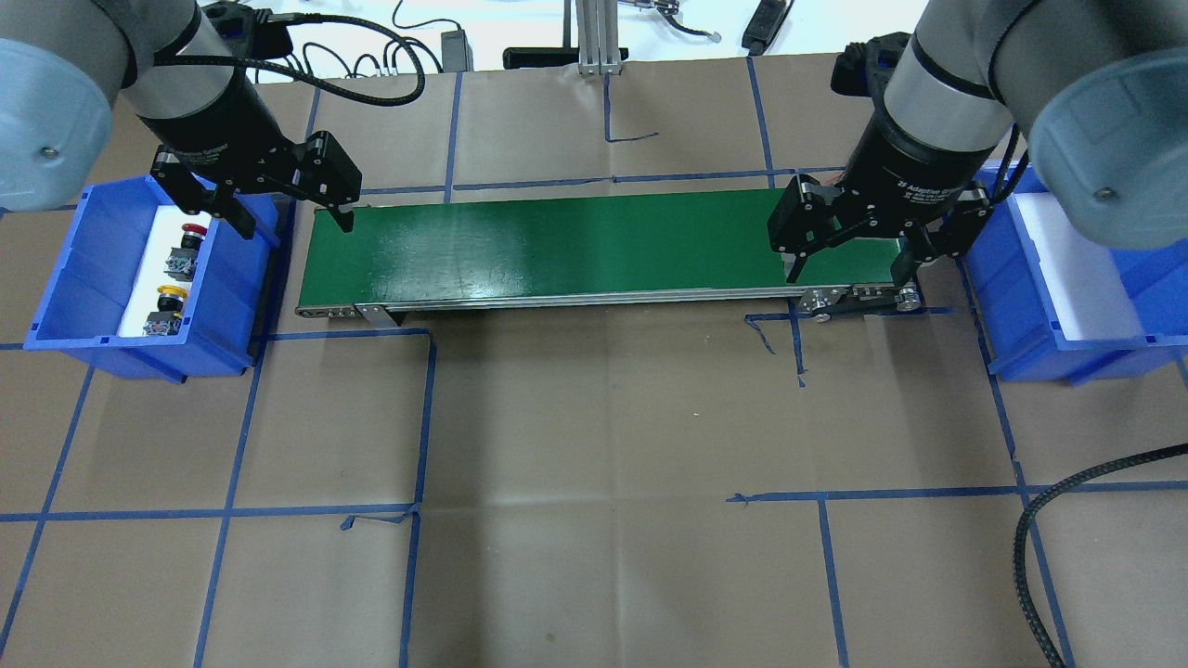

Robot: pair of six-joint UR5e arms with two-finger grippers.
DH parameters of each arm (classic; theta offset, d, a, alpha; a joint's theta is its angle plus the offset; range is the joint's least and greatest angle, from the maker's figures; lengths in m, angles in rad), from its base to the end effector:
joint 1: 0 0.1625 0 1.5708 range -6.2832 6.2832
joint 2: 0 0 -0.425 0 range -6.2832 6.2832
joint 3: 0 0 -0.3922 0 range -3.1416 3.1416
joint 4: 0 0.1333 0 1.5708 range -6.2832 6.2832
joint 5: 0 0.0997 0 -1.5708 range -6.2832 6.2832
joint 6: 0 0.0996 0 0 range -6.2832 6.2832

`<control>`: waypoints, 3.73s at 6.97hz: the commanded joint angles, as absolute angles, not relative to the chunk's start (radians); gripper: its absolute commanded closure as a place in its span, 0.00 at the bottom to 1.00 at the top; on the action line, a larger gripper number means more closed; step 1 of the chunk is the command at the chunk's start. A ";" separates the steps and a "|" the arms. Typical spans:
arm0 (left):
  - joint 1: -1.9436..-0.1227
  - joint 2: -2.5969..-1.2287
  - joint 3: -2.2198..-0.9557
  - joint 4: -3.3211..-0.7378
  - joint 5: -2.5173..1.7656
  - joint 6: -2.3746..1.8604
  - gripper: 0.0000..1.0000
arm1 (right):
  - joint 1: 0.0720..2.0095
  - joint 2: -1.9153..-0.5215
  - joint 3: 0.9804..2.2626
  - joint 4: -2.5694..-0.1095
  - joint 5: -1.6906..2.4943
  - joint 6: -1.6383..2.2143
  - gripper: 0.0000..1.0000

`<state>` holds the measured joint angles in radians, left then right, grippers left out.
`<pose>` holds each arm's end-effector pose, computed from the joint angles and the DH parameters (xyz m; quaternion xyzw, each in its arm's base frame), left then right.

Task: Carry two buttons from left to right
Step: 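Move the left gripper over the blue bin holding the buttons, then lower the left gripper and grasp the yellow-capped button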

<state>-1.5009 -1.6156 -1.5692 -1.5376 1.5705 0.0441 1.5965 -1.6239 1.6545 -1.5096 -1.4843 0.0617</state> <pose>-0.0974 -0.5176 0.4695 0.0129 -0.9999 -0.0050 0.0004 0.1537 -0.4558 0.4670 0.0199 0.9978 0.0477 0.0411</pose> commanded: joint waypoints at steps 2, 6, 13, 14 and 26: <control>-1.383 -1.624 -1.560 -1.528 1.572 0.171 0.00 | 1.595 -1.623 1.655 -1.505 -1.488 0.060 0.00; -1.214 -1.738 -1.416 -1.543 1.574 0.303 0.00 | 1.597 -1.629 1.654 -1.506 -1.486 0.060 0.00; -1.016 -1.939 -1.350 -1.464 1.574 0.626 0.00 | 1.598 -1.628 1.652 -1.508 -1.483 0.063 0.00; -1.012 -1.951 -1.376 -1.444 1.572 0.630 0.00 | 1.598 -1.631 1.652 -1.509 -1.483 0.063 0.00; -0.965 -2.022 -1.784 -0.911 1.572 0.624 0.00 | 1.598 -1.631 1.652 -1.509 -1.482 0.064 0.00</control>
